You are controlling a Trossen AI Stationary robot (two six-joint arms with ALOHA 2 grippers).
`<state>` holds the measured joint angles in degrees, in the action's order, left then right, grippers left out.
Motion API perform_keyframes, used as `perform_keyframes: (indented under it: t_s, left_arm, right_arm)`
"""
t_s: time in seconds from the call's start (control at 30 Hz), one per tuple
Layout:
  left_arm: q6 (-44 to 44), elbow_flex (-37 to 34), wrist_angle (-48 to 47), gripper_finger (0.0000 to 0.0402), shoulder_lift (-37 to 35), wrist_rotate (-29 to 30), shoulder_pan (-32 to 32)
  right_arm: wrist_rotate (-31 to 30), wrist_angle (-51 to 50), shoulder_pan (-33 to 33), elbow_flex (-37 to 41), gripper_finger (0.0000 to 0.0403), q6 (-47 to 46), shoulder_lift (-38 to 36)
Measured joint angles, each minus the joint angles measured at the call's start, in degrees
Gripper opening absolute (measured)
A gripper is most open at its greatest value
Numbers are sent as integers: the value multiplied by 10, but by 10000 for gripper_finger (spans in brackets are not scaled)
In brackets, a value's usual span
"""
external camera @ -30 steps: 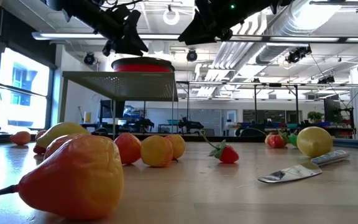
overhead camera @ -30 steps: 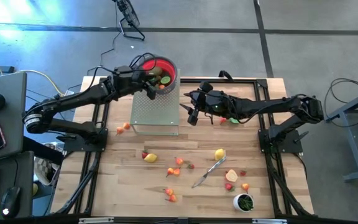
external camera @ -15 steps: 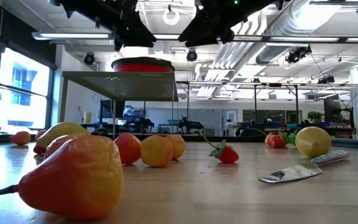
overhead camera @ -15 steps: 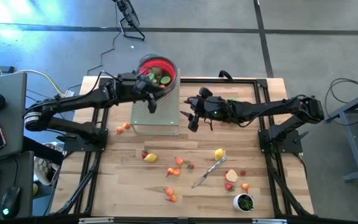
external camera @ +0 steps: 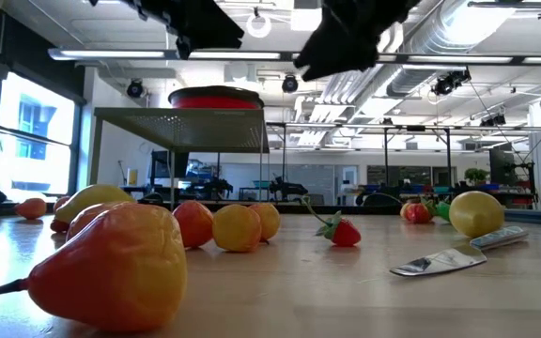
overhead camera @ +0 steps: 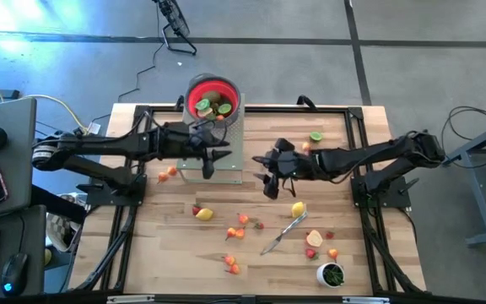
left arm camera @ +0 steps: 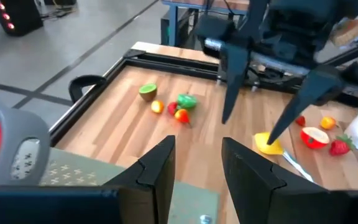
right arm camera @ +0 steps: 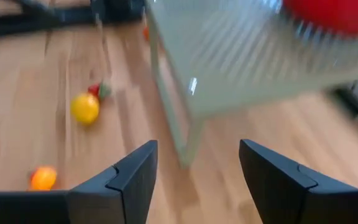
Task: Pick & Place Fruit
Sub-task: Put the lemon into the red strainer on the shelf
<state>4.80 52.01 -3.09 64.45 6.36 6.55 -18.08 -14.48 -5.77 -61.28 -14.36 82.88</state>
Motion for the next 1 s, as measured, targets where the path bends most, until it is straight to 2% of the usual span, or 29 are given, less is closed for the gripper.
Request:
perform_keyframes:
  t_s: [0.3,0.43,0.63,0.77,0.83,0.93,1.0]
  left_arm:
    - [6,0,5,126,0,42,-70]
    - [6,0,5,126,0,43,-74]
    - [6,0,5,126,0,43,-73]
    - [1,0,5,126,0,43,-73]
    - [0,0,4,126,0,43,-73]
    - [0,0,2,126,0,43,-73]
    - [0,0,-2,126,0,43,-73]
  right_arm:
    - [10,-146,-53,0,219,-167,-6]
    - [85,-183,-67,0,219,-218,-7]
    - [167,-165,-77,0,219,-220,-7]
    - [174,-138,-84,0,219,-188,-7]
    - [148,-120,-87,0,219,-186,-7]
    - [132,-117,-80,0,219,-268,-7]
    - [150,-126,-70,0,219,-333,-10]
